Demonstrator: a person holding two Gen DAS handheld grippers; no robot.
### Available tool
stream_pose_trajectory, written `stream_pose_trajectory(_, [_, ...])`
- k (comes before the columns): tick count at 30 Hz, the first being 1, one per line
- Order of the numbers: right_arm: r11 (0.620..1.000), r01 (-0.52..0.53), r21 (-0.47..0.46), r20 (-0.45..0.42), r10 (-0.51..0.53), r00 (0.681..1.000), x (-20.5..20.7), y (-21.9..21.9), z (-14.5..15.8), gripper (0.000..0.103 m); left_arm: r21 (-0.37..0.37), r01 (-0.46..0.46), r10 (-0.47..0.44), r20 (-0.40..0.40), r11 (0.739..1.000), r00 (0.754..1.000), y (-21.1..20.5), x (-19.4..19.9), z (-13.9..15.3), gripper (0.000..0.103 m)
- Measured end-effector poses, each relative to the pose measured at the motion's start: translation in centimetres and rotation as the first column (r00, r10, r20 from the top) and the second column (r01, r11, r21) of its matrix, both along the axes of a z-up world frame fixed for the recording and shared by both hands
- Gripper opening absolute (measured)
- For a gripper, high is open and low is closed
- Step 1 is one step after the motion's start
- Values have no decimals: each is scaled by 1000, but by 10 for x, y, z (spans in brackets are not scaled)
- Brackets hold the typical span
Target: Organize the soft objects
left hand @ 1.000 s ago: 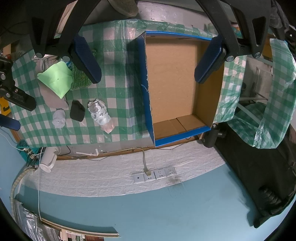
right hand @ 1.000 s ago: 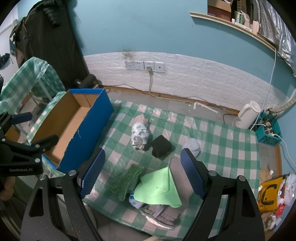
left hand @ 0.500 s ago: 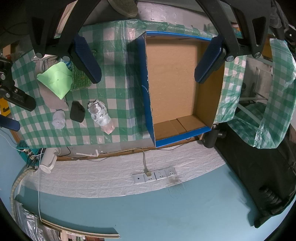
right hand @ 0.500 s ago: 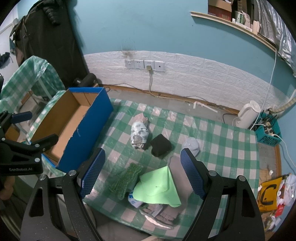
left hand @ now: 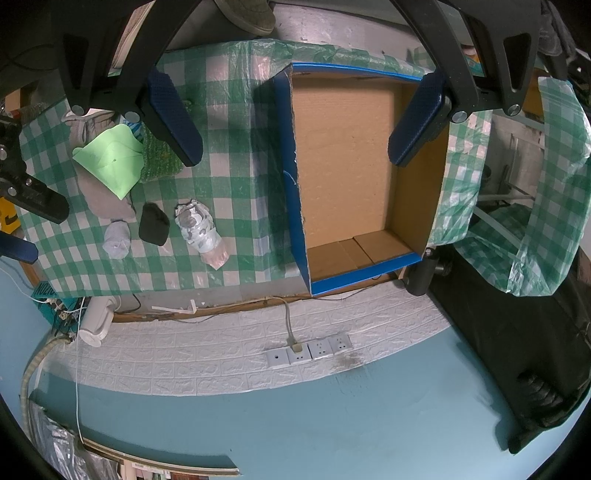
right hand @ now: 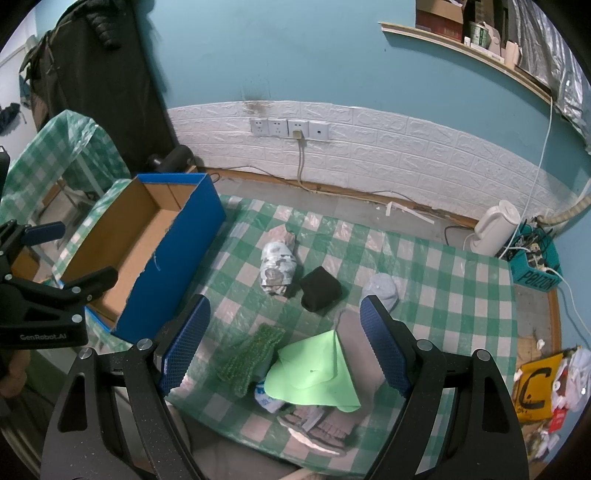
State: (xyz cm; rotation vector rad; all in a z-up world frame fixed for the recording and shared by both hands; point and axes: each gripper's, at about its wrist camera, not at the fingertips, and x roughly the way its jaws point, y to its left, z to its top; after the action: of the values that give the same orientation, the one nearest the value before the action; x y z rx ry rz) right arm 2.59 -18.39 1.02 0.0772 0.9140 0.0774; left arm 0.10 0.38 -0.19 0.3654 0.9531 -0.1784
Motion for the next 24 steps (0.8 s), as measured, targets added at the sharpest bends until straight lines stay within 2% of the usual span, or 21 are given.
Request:
stream_pose_trajectory(14, [1000,28,-3,-19,-28,999,-2,-14,-5,83,20,14,-14,-23,1000,1000,-9,-1,-11,101])
stream_pose_trajectory(24, [999,51,-2,-54,-51,997,-1,-27,-15,83,42,33,-29,-77,999,997,-24,4,-28,101])
